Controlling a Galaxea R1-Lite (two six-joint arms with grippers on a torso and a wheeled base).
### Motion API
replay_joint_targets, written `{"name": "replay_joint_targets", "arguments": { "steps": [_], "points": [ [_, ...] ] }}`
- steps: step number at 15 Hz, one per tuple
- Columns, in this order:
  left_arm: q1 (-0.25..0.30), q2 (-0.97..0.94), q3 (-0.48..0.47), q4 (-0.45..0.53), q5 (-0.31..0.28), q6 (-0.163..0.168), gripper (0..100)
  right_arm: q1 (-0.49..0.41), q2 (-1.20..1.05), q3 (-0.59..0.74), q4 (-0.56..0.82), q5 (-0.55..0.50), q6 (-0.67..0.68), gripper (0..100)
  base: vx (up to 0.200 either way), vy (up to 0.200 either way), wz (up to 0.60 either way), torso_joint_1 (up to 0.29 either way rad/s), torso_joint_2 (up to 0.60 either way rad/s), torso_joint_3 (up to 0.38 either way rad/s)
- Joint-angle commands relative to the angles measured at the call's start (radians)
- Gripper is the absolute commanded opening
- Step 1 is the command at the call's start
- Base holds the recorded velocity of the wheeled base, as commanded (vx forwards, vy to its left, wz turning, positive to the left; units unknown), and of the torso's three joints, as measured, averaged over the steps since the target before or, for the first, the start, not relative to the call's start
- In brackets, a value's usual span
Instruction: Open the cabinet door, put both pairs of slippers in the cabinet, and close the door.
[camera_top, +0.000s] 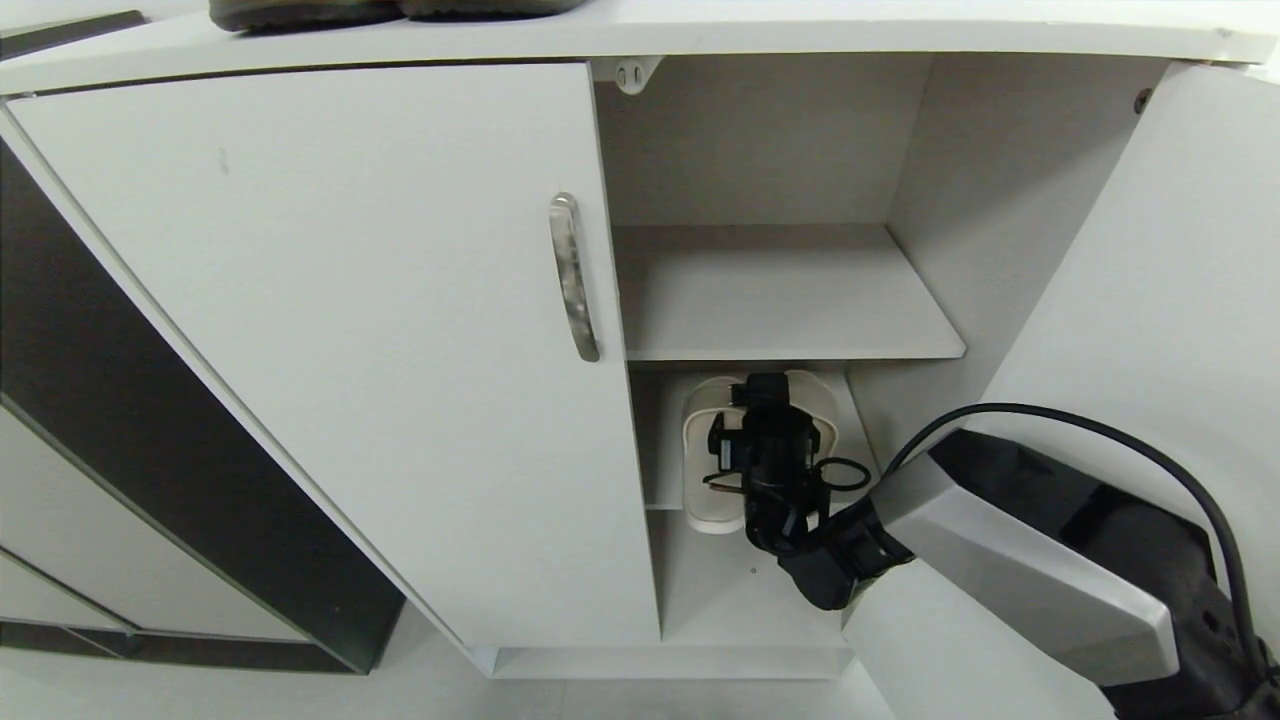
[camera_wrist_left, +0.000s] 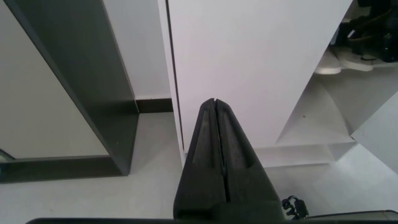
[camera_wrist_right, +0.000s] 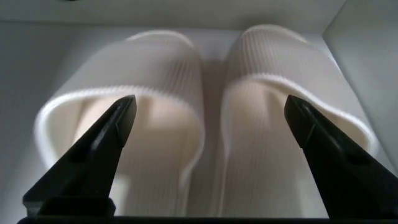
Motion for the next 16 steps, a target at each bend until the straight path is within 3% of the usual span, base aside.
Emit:
{"name": "replay_joint_targets", "arguments": {
  "steps": [1, 7, 9, 16],
  "points": [
    [0.001, 0.002, 0.000, 0.000, 0.000, 0.000, 0, 0.033, -0.092, 0.112, -0.041, -0.002, 0.000, 100, 0.000, 0.000, 0.00, 0.000, 0.00, 0.000],
    [0.001, 0.002, 0.000, 0.000, 0.000, -0.001, 0, 0.127, -0.239, 0.503, -0.242, -0.027, -0.008, 100, 0.000, 0.000, 0.00, 0.000, 0.00, 0.000],
    [0.001, 0.002, 0.000, 0.000, 0.000, -0.004, 0, 0.127, -0.241, 0.525, -0.257, -0.028, -0.013, 100, 0.000, 0.000, 0.00, 0.000, 0.00, 0.000],
    [-0.001, 0.002, 0.000, 0.000, 0.000, -0.004, 0, 0.127, -0.242, 0.541, -0.259, -0.028, -0.013, 100, -0.200, 0.000, 0.00, 0.002, 0.00, 0.000]
  ]
}}
